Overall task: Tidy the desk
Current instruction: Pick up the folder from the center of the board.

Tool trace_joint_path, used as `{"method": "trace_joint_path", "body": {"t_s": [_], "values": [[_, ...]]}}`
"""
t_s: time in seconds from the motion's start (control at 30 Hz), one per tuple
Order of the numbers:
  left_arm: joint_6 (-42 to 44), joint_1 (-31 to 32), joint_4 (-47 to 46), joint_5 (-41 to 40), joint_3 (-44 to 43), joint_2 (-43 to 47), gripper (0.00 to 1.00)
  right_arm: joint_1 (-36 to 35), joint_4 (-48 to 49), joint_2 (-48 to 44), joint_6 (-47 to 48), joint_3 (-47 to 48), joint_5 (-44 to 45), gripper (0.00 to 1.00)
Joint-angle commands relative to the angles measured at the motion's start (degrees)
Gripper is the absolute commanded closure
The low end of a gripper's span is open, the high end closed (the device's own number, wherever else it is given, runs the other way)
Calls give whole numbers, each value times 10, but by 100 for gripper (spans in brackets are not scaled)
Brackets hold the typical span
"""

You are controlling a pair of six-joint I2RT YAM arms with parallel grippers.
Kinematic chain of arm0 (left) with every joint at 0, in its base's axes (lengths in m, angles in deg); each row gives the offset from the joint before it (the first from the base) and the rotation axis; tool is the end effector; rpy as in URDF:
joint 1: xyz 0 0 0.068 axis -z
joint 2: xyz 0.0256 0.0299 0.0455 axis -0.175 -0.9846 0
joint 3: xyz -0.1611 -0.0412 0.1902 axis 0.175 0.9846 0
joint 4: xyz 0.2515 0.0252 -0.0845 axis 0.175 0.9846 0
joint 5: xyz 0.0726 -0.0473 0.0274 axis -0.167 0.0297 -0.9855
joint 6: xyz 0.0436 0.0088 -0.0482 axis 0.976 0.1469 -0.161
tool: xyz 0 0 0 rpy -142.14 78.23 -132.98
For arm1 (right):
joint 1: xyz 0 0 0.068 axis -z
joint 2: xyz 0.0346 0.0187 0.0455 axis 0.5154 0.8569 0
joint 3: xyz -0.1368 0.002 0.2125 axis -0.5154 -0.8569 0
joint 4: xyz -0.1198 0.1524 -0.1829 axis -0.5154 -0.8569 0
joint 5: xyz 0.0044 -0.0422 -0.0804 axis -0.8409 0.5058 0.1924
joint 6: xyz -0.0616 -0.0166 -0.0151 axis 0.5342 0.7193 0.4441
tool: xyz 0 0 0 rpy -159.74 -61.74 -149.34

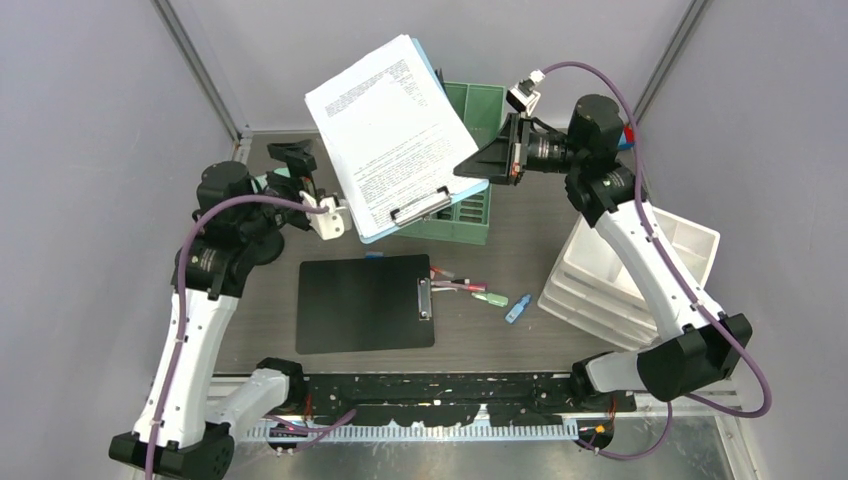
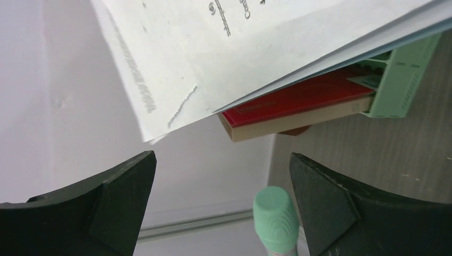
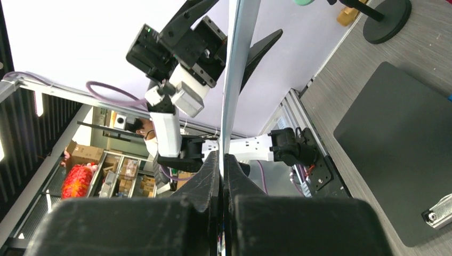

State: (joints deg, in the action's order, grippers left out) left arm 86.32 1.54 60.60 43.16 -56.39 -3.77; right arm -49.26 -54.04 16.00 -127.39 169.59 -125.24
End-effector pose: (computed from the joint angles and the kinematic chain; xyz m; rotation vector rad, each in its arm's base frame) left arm 0.2026 -0.0636 0.4184 1.4892 1.1272 0.3736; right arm 0.2769 0.1392 0.4310 -0.3181 1.9332 1.8301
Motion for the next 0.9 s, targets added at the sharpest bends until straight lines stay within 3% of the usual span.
{"method": "trace_joint_path", "body": {"t_s": [0.0,0.17,0.47,0.63,0.87], "values": [[33,2,-184,69,46,39,0,6,123,3,-79,-9,-10,100],[51,2,-263,130,101,62,0,6,143,-2,-101,-28,-14,99],[130,7,-294,256,151,79,0,6,134,-23,-98,-41,-17,100],[167,22,-290,273,163,76,3,5,133,-26,-101,-46,-21,100],[252,81,-248,251,159,63,18,6,136,-36,-104,-54,-26,100]]}}
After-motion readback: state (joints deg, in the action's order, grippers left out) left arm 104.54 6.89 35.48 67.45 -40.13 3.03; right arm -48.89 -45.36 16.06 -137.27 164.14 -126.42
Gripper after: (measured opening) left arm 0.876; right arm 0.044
